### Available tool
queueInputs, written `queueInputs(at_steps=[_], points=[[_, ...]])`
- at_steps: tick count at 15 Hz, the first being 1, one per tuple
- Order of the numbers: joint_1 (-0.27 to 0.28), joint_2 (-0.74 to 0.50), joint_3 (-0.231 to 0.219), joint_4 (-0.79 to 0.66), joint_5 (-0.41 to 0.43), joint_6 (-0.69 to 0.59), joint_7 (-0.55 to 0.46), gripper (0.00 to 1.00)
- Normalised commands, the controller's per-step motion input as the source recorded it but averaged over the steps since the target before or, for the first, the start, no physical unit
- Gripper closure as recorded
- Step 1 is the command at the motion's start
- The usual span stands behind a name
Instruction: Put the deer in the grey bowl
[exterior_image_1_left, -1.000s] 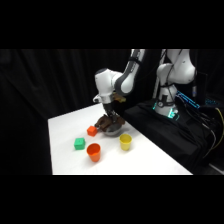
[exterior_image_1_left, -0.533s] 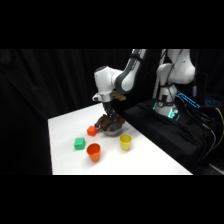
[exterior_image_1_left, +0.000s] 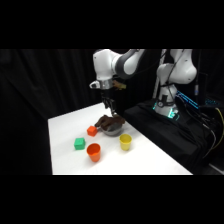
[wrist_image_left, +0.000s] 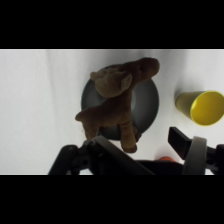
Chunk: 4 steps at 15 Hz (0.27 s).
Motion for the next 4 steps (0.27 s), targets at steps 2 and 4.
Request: queueInputs(at_steps=[2,4], points=[[0.055,-0.42,-0.016,0.04,-0.051,-0.33,-0.01,0.00],[0.066,-0.35,-0.025,0.07,0.046,-0.32,-0.08,0.00]])
